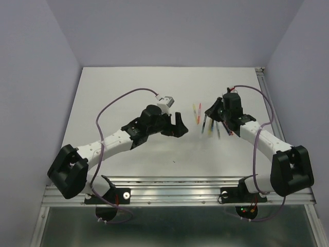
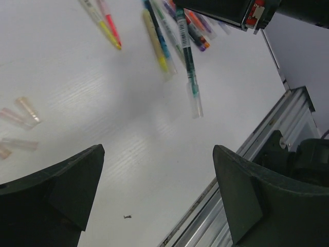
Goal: Open the pen caps
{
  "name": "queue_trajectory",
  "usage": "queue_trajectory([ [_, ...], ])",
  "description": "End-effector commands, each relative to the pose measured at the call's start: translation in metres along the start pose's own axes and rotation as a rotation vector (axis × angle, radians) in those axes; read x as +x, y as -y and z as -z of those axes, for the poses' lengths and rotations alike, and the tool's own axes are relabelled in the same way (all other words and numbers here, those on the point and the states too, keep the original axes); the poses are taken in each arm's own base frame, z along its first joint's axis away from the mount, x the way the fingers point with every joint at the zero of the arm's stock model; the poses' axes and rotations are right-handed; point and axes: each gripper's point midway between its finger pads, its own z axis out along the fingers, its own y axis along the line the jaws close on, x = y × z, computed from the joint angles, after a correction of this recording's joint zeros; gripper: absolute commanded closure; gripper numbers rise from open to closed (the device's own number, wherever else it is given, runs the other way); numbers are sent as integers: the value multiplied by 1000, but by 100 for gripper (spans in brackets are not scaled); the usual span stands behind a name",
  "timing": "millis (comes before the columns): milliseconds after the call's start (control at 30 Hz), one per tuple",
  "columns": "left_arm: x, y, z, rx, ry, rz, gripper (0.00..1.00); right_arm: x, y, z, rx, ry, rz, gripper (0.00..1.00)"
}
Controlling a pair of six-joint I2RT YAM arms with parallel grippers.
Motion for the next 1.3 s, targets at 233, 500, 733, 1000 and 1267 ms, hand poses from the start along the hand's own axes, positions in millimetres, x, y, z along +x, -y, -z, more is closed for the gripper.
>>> queue_trajectory([
  [233,11,72,-37,213,-53,-109,1,17,-79,45,-247,51,-229,99],
  [500,21,77,-41,224,-84,-106,15,16,-86,45,-213,83,-257,99],
  [733,23,82,-31,245,-85,-106,23,5,-84,47,-194,132,-283,99],
  [1000,29,74,-27,207,-106,-109,34,7,-79,48,-168,130,-275,99],
  [1267,39,68,-27,183,-140,-122,47,6,-78,49,-162,137,-276,99],
])
